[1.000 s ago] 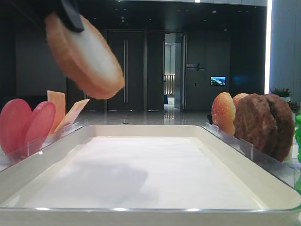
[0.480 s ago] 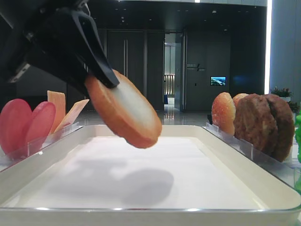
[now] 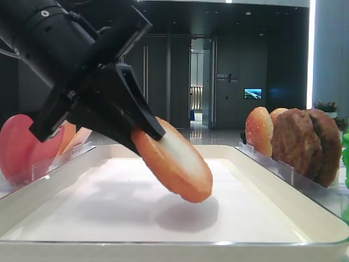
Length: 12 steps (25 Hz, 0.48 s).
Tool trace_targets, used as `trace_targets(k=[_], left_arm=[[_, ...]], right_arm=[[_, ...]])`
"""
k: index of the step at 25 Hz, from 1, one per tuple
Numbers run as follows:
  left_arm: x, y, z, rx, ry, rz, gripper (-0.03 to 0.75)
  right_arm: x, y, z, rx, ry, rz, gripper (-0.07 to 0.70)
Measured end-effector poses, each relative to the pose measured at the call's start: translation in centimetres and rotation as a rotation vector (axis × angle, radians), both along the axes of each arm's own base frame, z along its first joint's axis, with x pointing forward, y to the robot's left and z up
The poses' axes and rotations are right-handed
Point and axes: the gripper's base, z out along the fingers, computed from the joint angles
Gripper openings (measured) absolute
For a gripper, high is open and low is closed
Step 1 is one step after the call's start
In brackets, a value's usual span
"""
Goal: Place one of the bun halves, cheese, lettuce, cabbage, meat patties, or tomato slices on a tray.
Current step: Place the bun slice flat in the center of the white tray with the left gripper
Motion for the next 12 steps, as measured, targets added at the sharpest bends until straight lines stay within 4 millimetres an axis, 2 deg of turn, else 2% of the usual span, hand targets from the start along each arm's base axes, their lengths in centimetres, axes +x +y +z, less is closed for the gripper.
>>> trace_targets(k=[12], left_arm=[[0.1, -0.1, -1.2, 0.013, 0.031, 0.0, 0.132]], right_arm=[[0.0, 0.0, 0.0, 0.0, 0.0, 0.0, 0.489]])
